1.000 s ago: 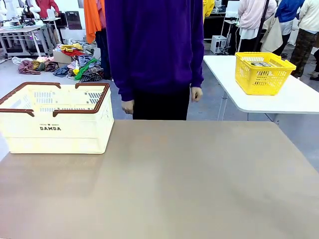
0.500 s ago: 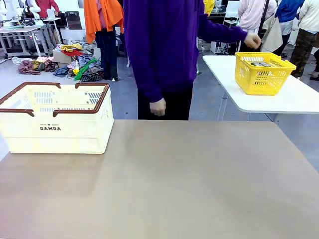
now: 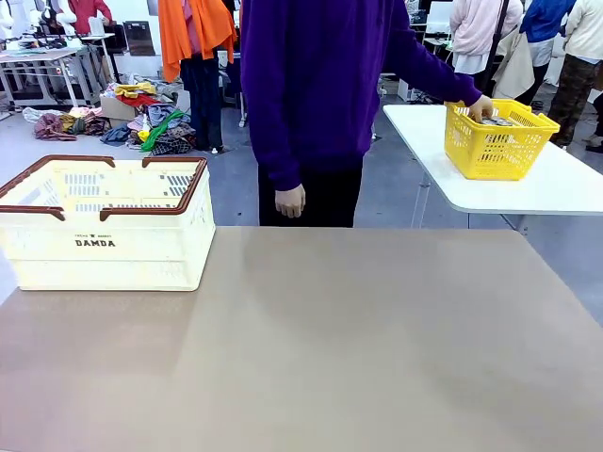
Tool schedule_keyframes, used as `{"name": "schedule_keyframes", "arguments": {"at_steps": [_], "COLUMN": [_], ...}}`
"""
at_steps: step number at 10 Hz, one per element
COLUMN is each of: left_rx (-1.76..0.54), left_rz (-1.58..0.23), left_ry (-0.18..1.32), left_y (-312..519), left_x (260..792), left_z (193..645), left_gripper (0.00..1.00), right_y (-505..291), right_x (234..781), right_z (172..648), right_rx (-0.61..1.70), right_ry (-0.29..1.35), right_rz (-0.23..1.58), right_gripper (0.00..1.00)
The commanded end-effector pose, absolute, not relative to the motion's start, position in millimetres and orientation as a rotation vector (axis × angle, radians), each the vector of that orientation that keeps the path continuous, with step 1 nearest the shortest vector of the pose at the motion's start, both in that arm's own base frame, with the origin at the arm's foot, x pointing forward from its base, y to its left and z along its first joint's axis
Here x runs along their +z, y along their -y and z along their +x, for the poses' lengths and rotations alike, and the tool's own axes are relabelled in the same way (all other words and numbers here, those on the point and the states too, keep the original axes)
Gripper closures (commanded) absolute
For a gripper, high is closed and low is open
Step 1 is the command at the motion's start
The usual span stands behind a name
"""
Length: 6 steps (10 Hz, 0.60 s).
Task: Place the drinks into the Shopping basket.
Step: Pick up one drink and place it into the Shopping basket.
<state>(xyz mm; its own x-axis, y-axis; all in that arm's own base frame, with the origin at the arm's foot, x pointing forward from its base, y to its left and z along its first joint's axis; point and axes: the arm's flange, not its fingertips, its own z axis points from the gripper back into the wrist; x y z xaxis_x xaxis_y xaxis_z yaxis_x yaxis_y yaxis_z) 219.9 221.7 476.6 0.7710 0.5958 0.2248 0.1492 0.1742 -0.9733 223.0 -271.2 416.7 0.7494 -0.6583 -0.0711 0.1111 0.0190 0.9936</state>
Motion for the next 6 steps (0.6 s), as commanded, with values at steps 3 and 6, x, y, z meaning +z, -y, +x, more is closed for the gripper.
{"name": "schedule_keyframes", "arguments": {"at_steps": [3,6], "left_rx": [0.334,0.334], "left_rz": [-1.378,-1.378], "left_ry": [0.656,0.656], "left_y": [-223.3,-223.3], "left_x": [477.4,477.4], "left_z": [216.7,216.7], "left_gripper": [0.0,0.0], "right_y": [271.8,271.8], "right_x": [422.2,422.2], "right_z": [221.6,221.6], "right_rx": [-0.64,-0.64], "right_ry": [0.467,0.467], "right_rz": [1.445,1.445], "right_gripper": [0.0,0.0]}}
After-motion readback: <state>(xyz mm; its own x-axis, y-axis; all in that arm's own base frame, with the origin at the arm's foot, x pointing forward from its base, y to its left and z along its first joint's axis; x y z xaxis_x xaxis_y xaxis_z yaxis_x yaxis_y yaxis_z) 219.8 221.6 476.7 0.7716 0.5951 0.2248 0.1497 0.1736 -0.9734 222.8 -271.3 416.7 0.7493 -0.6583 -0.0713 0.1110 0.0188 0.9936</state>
